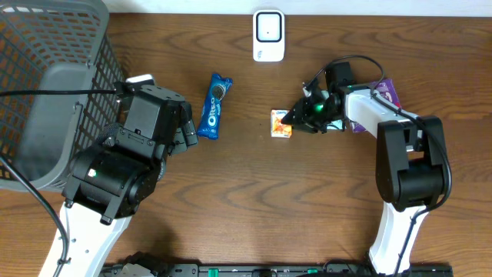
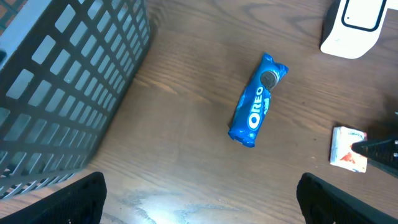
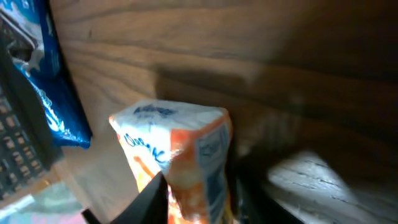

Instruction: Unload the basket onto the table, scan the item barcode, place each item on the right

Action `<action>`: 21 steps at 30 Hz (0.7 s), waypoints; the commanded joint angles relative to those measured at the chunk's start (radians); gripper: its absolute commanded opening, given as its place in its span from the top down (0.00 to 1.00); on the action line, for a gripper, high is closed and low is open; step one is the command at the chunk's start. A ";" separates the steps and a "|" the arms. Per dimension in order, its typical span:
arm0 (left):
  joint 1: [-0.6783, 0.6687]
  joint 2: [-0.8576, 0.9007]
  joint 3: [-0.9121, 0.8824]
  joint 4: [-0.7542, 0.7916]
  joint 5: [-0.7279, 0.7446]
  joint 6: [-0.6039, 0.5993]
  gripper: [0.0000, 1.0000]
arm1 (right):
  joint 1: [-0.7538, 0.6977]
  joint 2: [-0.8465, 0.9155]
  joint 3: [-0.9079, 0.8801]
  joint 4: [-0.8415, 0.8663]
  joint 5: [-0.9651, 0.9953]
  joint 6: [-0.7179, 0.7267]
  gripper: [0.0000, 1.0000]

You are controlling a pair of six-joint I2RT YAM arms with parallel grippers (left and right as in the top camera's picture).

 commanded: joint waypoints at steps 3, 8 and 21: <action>0.006 -0.001 0.005 -0.002 -0.010 0.010 0.02 | 0.002 -0.028 0.065 -0.066 0.188 -0.007 0.62; 0.006 -0.001 0.005 -0.002 -0.010 0.010 0.02 | 0.025 -0.092 0.166 -0.196 0.299 -0.035 0.62; 0.006 -0.001 0.005 -0.002 -0.010 0.010 0.02 | 0.313 -0.124 0.227 -0.243 0.758 0.042 0.57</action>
